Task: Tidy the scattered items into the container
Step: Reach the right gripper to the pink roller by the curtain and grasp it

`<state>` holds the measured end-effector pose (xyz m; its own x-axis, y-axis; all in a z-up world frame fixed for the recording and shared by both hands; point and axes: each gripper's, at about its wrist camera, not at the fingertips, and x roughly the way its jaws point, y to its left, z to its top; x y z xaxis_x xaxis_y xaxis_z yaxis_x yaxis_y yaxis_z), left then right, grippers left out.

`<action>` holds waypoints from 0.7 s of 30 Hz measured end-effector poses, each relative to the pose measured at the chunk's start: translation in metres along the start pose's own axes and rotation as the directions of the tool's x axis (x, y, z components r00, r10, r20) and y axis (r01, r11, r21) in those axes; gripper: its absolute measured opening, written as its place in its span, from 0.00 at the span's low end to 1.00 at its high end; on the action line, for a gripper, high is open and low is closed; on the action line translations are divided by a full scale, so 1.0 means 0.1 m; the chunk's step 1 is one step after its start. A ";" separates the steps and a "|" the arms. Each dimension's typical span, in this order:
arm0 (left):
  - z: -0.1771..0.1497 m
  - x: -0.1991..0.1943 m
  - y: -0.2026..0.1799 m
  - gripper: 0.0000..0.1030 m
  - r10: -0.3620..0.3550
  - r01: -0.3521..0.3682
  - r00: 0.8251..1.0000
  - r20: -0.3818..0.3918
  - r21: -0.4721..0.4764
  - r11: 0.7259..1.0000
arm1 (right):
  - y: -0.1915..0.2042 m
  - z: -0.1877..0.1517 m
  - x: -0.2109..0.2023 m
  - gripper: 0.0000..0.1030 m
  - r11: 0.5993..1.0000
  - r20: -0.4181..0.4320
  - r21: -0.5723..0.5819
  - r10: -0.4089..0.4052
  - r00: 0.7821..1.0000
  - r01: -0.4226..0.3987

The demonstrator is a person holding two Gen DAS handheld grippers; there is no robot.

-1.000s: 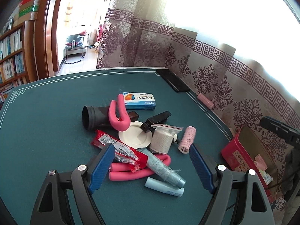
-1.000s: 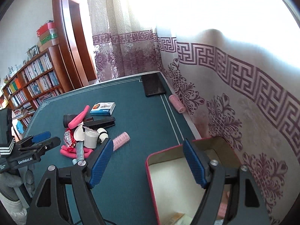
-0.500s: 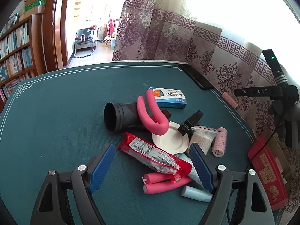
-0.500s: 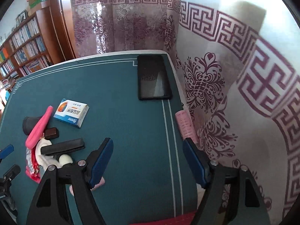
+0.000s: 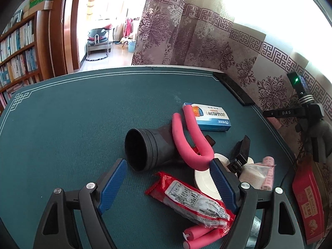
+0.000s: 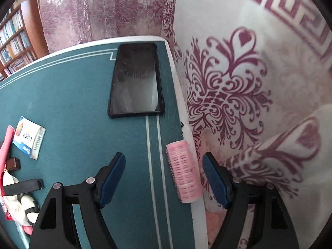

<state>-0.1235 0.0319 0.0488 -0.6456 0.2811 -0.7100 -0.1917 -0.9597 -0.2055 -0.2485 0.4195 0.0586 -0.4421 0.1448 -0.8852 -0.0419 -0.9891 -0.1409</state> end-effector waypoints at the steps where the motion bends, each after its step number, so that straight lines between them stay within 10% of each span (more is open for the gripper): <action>1: 0.01 0.01 0.02 0.81 0.000 0.000 1.000 0.000 -0.003 1.000 | 0.01 -0.01 0.03 0.77 1.000 -0.005 -0.005 0.004 1.000 -0.004; 7: 0.07 0.07 0.15 0.81 -0.013 0.013 1.000 0.009 -0.017 1.000 | 0.03 -0.01 0.11 0.68 1.000 -0.015 -0.021 0.004 1.000 -0.005; 17: 0.05 0.24 0.38 0.81 -0.031 0.031 1.000 -0.001 0.140 0.990 | -0.05 -0.06 -0.05 0.17 1.000 0.027 -0.023 -0.018 0.999 0.019; 21: 0.08 0.29 0.40 0.81 -0.075 0.076 0.997 -0.015 0.159 0.984 | -0.04 -0.10 -0.08 0.14 1.000 0.039 -0.023 -0.017 0.999 0.018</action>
<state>-0.1561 0.0021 0.0253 -0.6181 0.3519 -0.7029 -0.3552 -0.9228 -0.1496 -0.2356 0.4226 0.0616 -0.4757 0.1608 -0.8648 -0.0295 -0.9855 -0.1671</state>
